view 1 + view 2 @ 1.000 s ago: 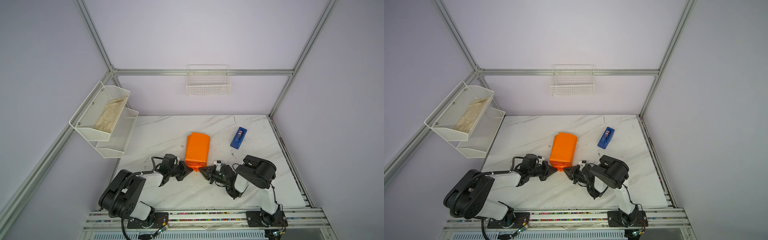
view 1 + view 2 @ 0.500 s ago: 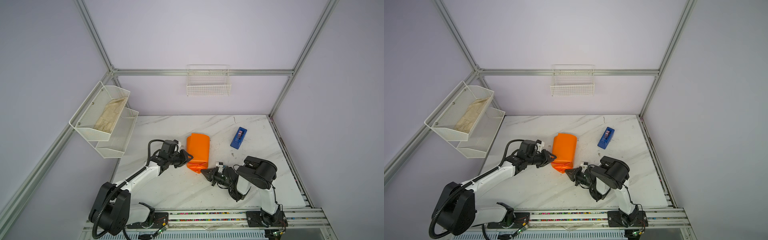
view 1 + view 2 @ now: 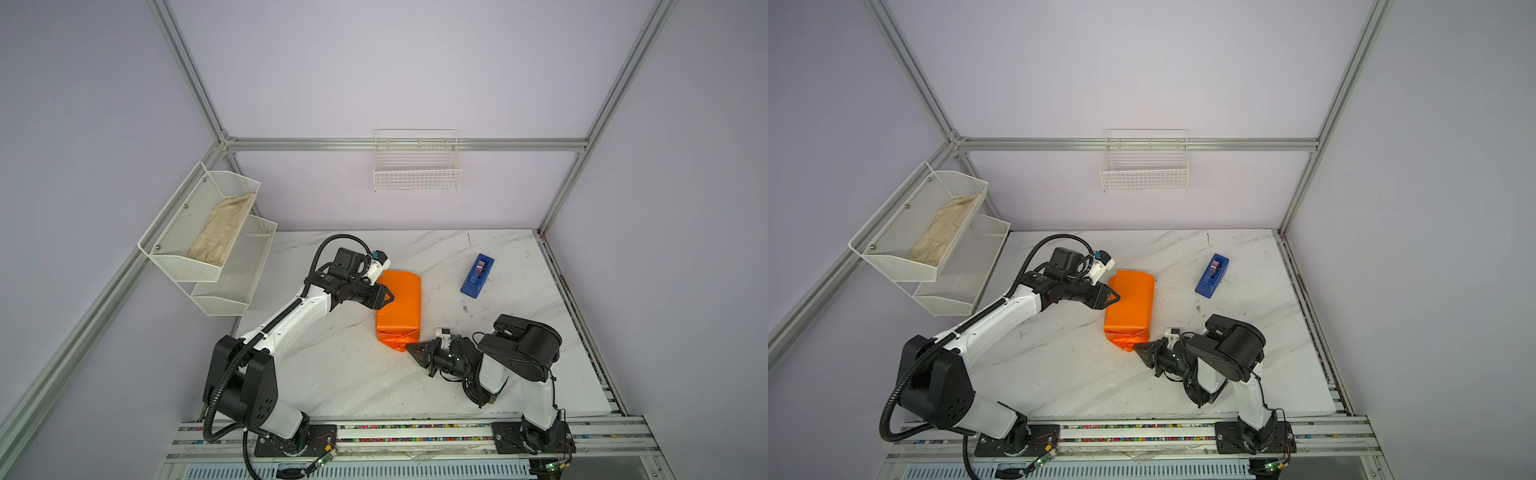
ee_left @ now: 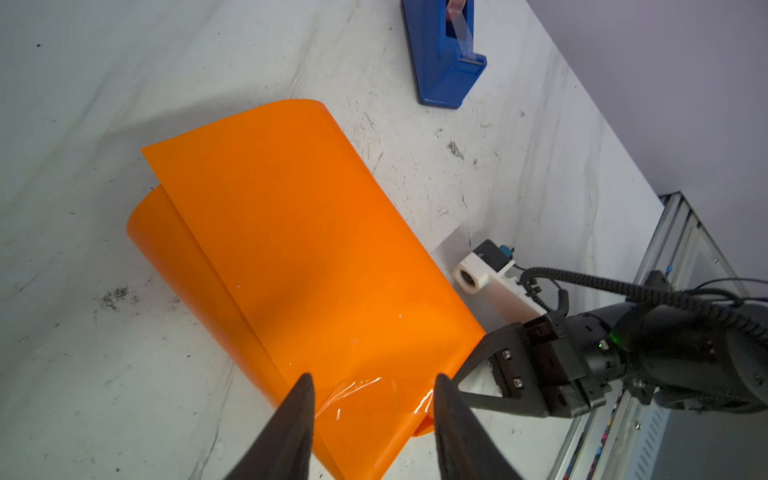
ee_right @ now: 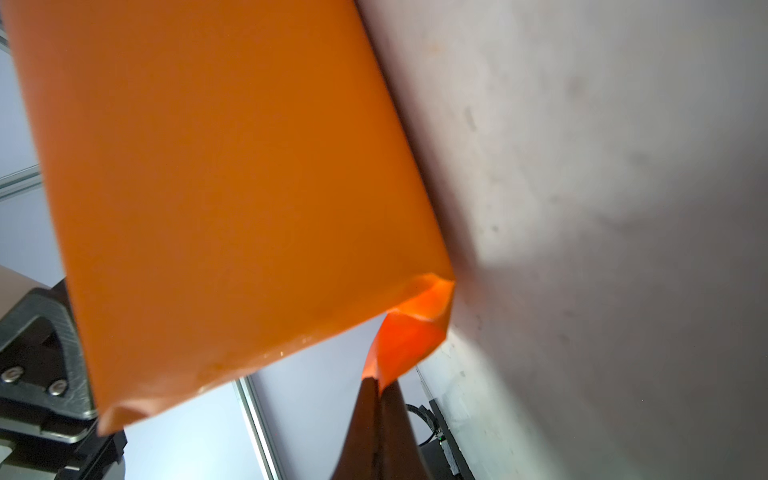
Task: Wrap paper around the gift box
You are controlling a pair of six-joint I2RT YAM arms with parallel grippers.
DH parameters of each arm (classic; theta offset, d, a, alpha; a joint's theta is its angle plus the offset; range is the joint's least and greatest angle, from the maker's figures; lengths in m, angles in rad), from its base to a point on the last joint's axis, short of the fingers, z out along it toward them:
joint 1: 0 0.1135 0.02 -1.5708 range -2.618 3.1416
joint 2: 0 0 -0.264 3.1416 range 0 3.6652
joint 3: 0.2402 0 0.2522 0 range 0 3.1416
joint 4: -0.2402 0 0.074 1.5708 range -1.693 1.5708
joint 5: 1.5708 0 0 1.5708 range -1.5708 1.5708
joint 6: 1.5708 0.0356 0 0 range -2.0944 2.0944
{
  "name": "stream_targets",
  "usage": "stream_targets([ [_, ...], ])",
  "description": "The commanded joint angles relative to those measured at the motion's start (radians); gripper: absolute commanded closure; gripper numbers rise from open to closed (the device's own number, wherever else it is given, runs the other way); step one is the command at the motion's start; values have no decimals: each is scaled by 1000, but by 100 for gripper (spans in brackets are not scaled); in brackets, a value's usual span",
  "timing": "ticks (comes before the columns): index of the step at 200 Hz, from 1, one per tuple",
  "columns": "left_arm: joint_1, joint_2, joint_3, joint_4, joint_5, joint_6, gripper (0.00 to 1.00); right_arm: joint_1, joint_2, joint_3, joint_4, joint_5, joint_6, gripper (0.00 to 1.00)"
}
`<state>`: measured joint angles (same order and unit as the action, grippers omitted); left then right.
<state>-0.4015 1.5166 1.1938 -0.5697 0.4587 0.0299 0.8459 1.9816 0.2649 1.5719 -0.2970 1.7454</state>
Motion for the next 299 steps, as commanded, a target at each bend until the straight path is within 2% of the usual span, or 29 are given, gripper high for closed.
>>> stream_targets([
  [1, -11, -54, -14, 57, 71, 290, 53, -14, -17, -28, -75, -5, 170, 100],
  [18, -45, -92, -86, 109, 81, 448, 52, -17, -35, -24, -103, -10, 160, 100],
  [47, -101, -123, -170, 164, 75, 622, 47, -24, -60, -14, -140, -15, 147, 100],
  [79, -126, -75, -204, 165, 83, 694, 47, -31, -77, -7, -156, -17, 143, 100],
  [115, -158, -68, -260, 183, 2, 775, 44, -40, -111, 10, -193, -25, 138, 100],
  [134, -166, -74, -290, 185, 0, 825, 45, -45, -132, 11, -213, -25, 132, 100],
  [148, -173, -80, -316, 191, 0, 852, 44, -48, -142, 12, -225, -26, 129, 100],
  [194, -194, -73, -363, 291, -105, 870, 41, -50, -149, 24, -245, -37, 107, 100],
  [264, -200, -83, -409, 314, -66, 890, 38, -50, -158, 47, -246, -35, 121, 100],
  [299, -216, -75, -422, 294, -78, 913, 34, -50, -176, 79, -265, -22, 144, 100],
])
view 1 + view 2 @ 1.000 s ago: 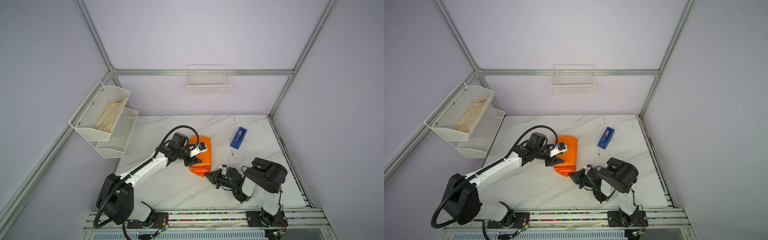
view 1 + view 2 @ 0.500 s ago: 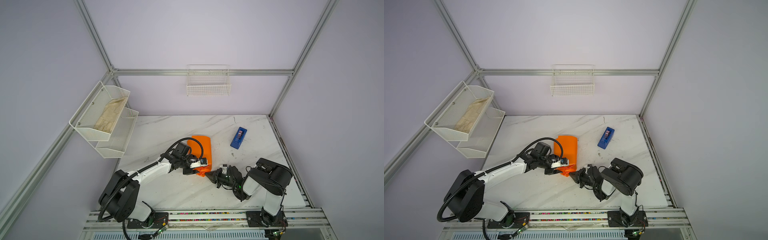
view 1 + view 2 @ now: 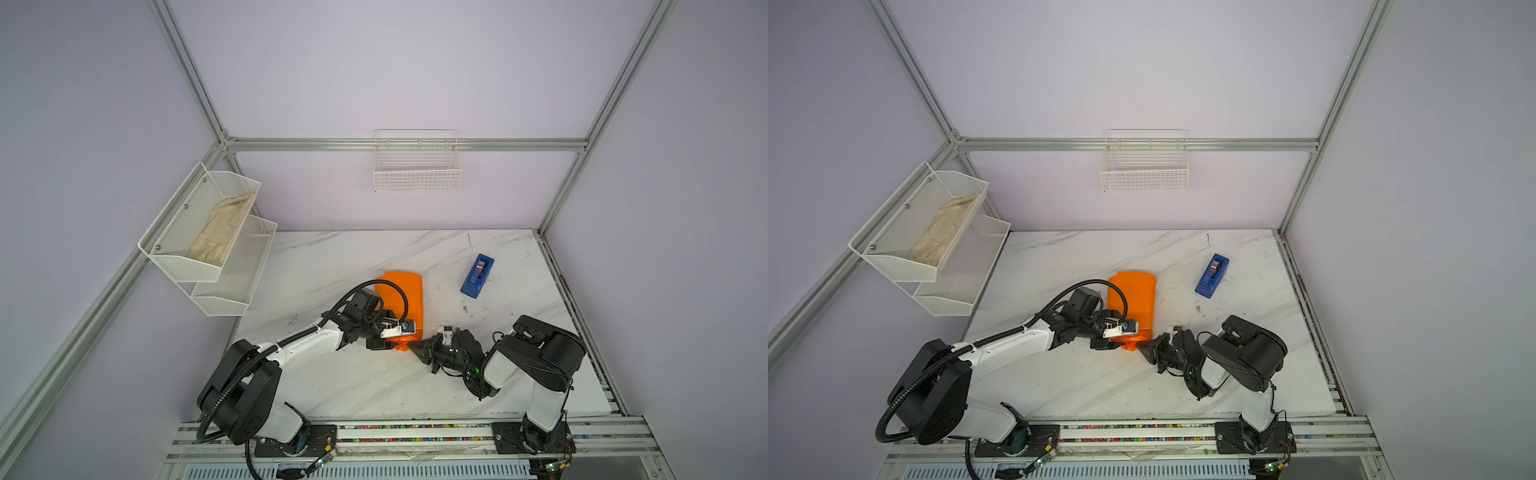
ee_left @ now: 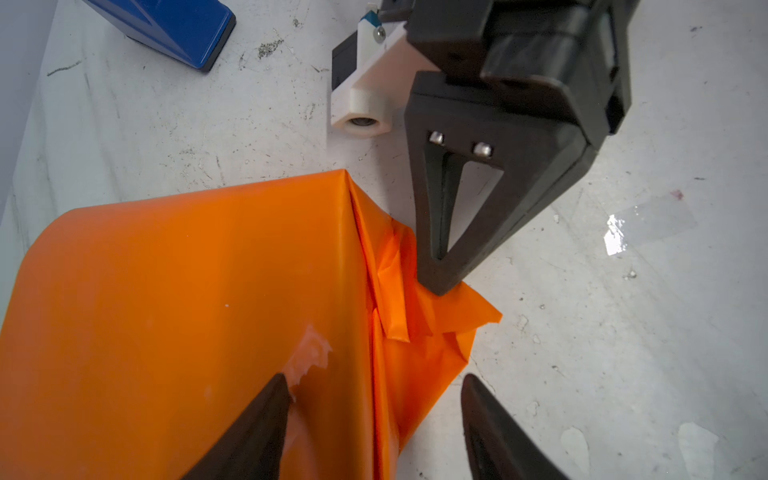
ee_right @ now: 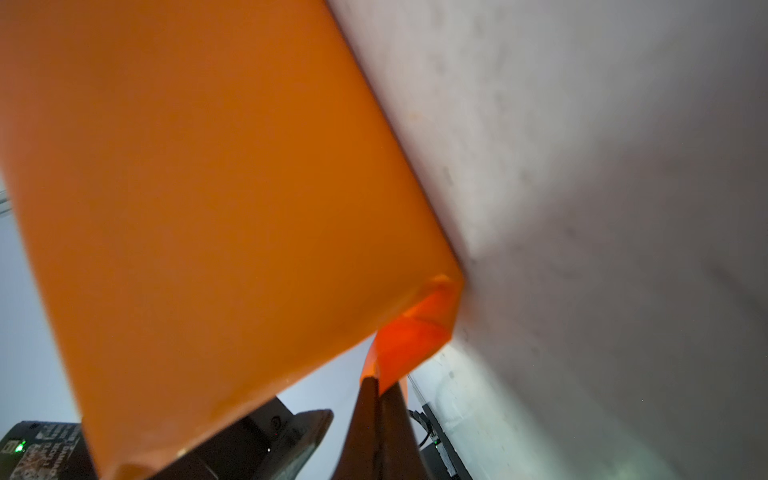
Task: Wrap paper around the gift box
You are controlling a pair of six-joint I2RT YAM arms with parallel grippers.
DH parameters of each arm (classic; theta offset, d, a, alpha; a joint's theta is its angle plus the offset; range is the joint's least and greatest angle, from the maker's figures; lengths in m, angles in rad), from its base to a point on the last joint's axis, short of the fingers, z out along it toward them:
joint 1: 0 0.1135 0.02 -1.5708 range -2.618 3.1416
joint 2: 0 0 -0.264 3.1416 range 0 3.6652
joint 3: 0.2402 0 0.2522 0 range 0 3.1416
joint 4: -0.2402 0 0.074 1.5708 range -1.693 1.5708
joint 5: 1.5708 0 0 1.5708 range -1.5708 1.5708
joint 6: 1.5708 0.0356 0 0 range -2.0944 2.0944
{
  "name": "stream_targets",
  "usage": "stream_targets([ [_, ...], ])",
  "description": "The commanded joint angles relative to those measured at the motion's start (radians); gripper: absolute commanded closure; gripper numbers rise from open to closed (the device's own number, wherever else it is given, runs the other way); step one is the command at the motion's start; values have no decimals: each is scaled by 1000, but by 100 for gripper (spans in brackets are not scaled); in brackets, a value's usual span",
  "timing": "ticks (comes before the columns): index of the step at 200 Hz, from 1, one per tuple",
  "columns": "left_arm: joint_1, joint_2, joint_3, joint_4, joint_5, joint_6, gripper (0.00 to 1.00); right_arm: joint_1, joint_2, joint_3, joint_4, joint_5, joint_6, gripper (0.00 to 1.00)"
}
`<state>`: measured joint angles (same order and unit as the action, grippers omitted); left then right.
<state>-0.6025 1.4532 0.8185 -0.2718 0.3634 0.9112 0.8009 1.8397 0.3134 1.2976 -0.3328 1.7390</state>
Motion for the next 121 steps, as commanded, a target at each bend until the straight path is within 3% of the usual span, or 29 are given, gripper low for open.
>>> stream_targets([
  [1, -14, -11, -46, -4, 16, 33, 34, -6, -34, 31, 10, 15, 151, 100],
  [70, -54, 36, -64, 15, -82, 32, 29, -5, -103, 10, 4, 88, 228, 100],
  [121, -101, 32, -108, 124, -265, 2, 30, -6, -101, 25, 2, 83, 238, 100],
])
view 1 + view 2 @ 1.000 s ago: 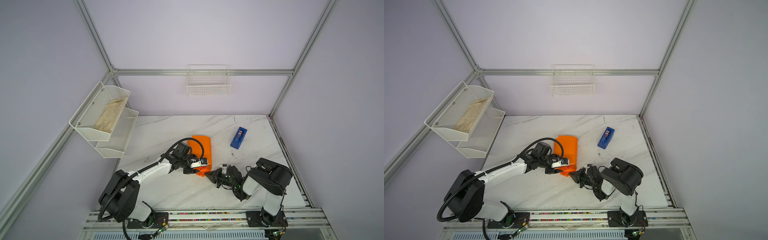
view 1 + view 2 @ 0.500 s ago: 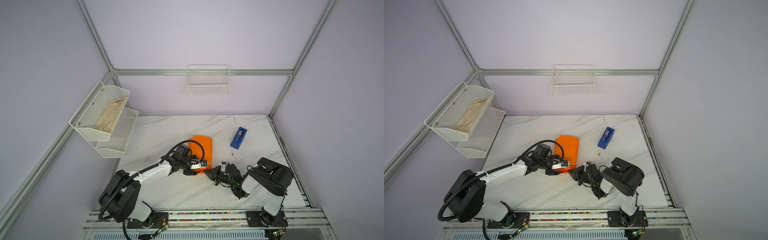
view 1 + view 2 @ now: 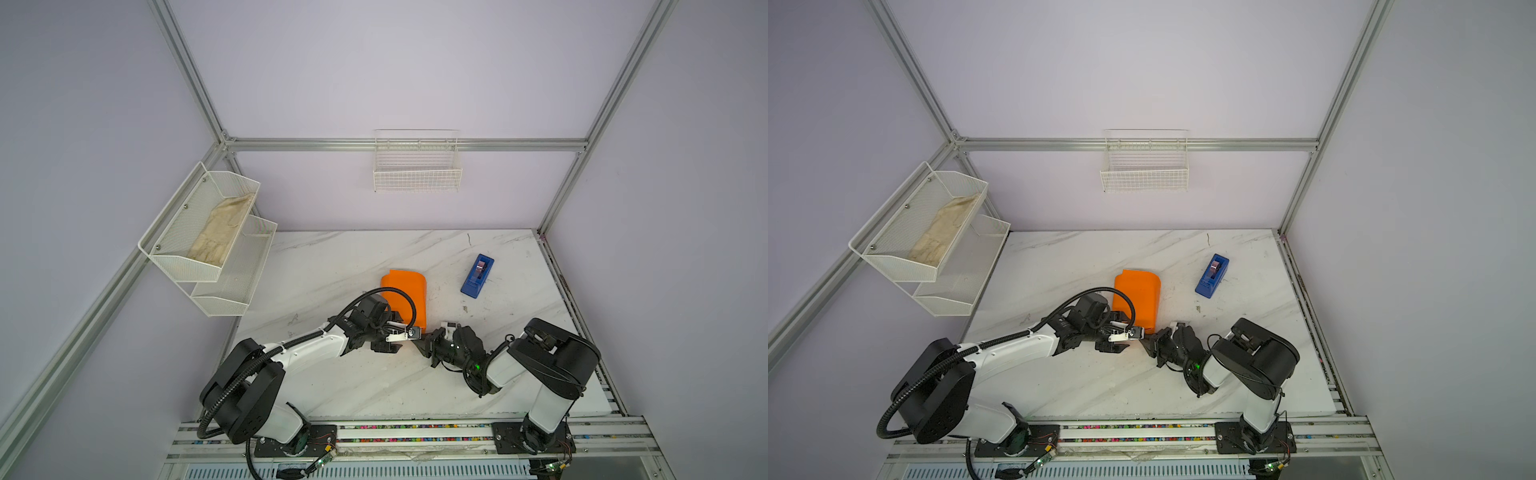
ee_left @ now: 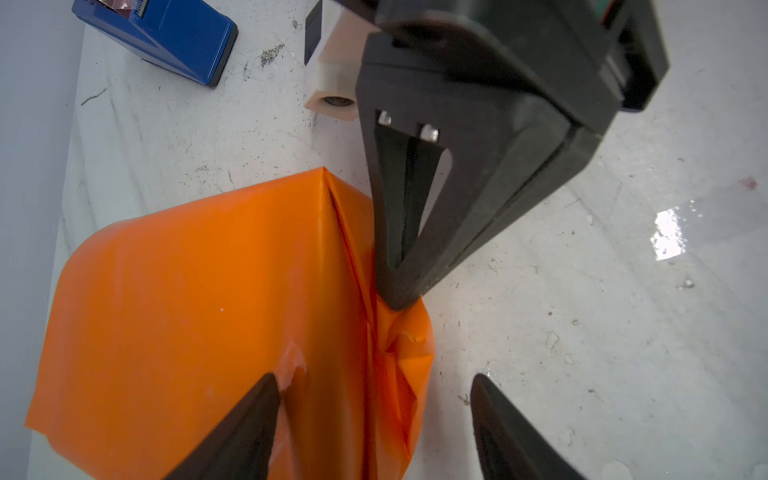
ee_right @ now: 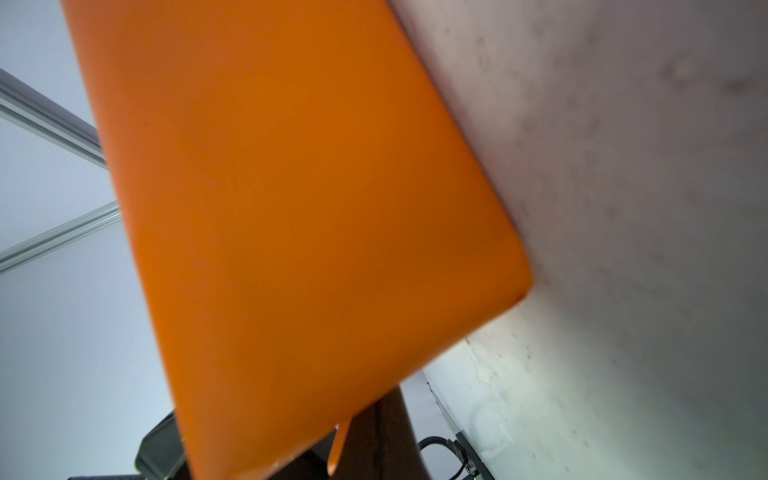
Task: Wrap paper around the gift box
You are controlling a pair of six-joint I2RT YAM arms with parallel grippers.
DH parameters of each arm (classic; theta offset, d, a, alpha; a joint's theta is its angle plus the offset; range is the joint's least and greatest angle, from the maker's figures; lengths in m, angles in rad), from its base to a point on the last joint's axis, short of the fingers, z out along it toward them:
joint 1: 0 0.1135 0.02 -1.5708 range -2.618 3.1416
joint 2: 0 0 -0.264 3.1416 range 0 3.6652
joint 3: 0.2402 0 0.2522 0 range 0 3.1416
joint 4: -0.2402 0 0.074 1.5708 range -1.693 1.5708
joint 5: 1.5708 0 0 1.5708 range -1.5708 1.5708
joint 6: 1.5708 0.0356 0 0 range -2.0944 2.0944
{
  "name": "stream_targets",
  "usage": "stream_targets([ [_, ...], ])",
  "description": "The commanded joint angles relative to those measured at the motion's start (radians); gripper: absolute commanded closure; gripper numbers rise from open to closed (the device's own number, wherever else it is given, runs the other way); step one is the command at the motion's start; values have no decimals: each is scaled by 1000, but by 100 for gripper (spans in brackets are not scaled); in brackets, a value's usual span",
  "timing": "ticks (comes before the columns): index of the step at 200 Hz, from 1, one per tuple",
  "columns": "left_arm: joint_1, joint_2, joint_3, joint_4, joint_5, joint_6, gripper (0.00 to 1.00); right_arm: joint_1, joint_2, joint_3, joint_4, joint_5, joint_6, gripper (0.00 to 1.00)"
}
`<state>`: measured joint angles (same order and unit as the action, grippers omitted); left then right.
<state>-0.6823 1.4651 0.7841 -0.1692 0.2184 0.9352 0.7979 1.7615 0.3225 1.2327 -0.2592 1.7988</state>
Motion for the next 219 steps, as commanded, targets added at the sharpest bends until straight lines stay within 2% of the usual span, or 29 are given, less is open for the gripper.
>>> stream_targets([
  [1, -22, 20, -75, 24, -123, -22, 30, -2, -23, 15, 66, 9, 178, 100],
  [37, -44, 14, -110, 92, -179, -33, 26, -2, -20, 23, 66, 7, 180, 100],
  [53, -55, 23, -124, 121, -195, -38, 19, -2, -19, 22, 66, 7, 182, 100],
  [84, -74, 51, -137, 188, -268, -42, 18, -2, -20, 17, 66, 8, 185, 100],
  [124, -78, 73, -132, 241, -331, -69, 26, -3, -22, 16, 65, 3, 185, 100],
  [164, -79, 76, -135, 237, -326, -81, 35, -3, -24, 11, 66, -3, 183, 100],
  [183, -78, 82, -131, 232, -326, -86, 36, -2, -37, 4, 55, -2, 176, 85],
  [219, -79, 99, -123, 223, -327, -91, 36, -5, -138, -23, -91, 11, 107, 72],
])
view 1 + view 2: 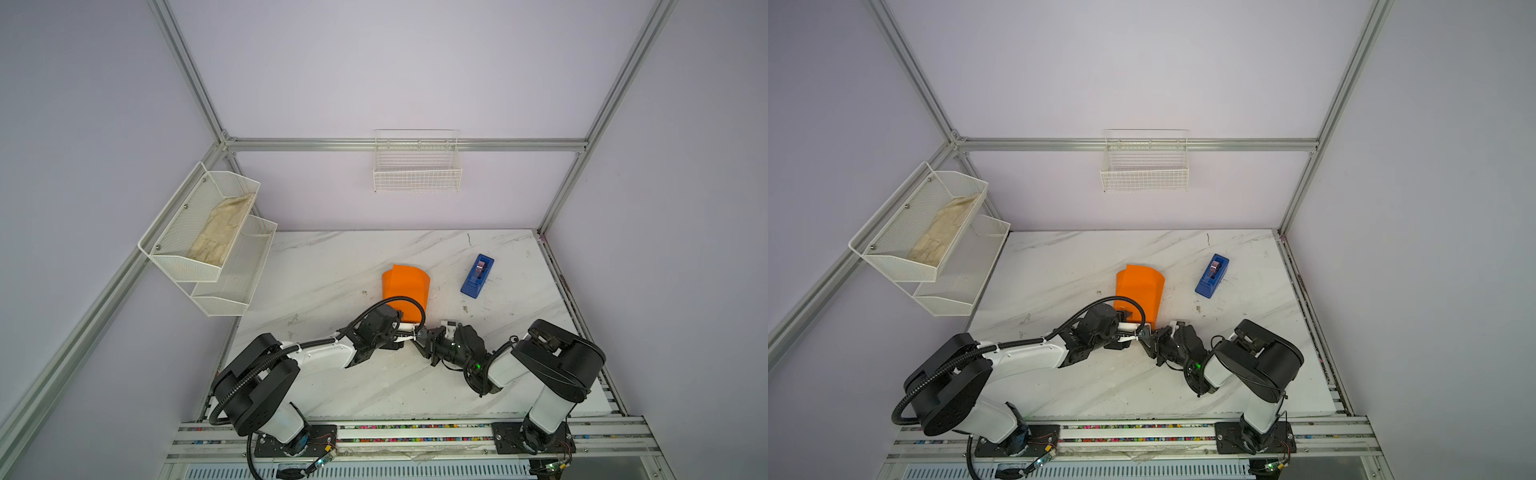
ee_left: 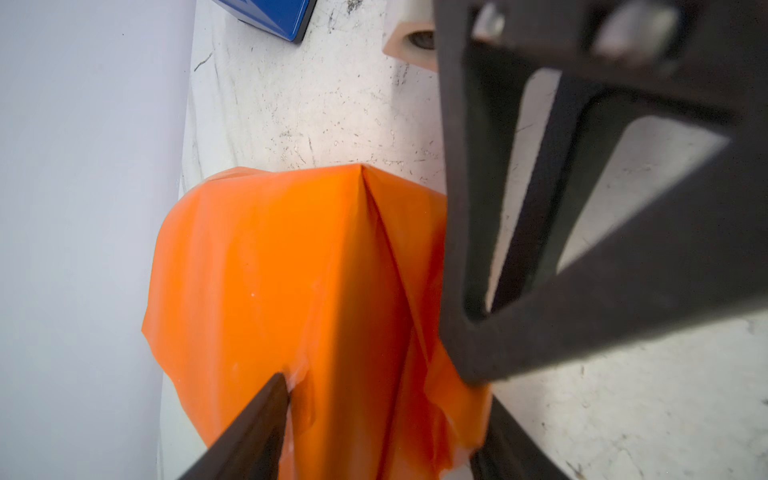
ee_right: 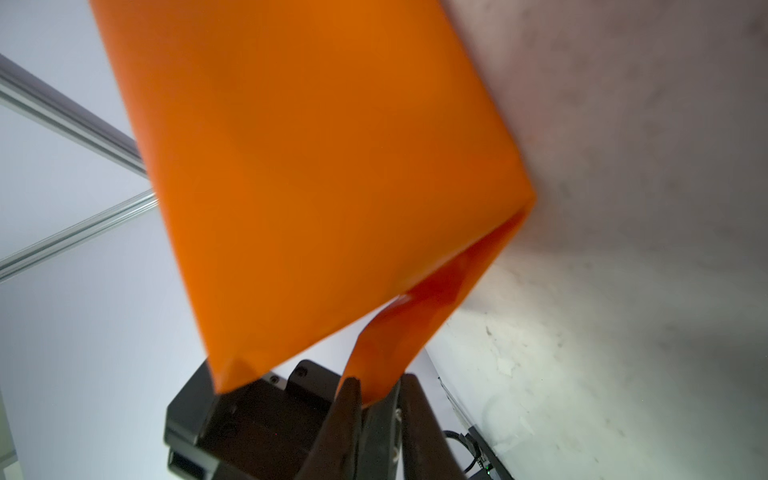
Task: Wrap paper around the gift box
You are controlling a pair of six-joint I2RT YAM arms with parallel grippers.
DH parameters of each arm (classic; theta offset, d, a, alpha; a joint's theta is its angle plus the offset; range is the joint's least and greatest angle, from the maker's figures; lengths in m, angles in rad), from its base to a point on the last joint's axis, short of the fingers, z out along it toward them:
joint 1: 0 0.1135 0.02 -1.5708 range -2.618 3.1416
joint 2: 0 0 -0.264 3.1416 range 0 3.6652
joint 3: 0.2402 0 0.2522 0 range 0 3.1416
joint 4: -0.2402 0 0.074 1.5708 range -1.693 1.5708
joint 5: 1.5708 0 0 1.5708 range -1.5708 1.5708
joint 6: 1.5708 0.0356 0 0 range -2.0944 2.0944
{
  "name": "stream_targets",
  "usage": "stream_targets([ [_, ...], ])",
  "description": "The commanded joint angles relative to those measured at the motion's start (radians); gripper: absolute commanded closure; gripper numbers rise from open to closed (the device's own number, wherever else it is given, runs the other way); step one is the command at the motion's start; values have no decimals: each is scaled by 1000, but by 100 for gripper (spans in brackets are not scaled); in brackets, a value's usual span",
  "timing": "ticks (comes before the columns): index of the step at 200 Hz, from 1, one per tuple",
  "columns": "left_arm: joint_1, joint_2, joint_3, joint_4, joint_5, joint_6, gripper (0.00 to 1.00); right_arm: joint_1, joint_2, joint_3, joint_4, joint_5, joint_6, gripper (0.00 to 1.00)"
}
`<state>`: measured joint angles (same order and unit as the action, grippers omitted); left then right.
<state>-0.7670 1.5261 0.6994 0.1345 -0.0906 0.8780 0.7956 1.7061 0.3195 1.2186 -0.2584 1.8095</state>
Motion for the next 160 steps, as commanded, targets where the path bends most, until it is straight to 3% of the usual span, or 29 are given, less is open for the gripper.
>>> stream_targets([
  [1, 7, 38, -37, -82, -18, -34, 36, -4, -88, -22, -86, 11, 93, 72],
  [31, 7, 42, -35, -91, -15, -38, 36, -12, -195, -31, -298, 21, -47, 71],
  [74, 7, 46, -29, -97, -18, -48, 39, -15, -229, 50, -551, 47, -434, 95],
  [92, 8, 49, -29, -96, -13, -54, 39, -15, -183, 96, -550, 33, -559, 100],
  [113, 7, 51, -26, -95, -14, -54, 39, -14, -103, 100, -419, 8, -572, 100],
  [160, 6, 46, -25, -100, -8, -61, 39, -19, 45, 139, -304, 21, -544, 100],
])
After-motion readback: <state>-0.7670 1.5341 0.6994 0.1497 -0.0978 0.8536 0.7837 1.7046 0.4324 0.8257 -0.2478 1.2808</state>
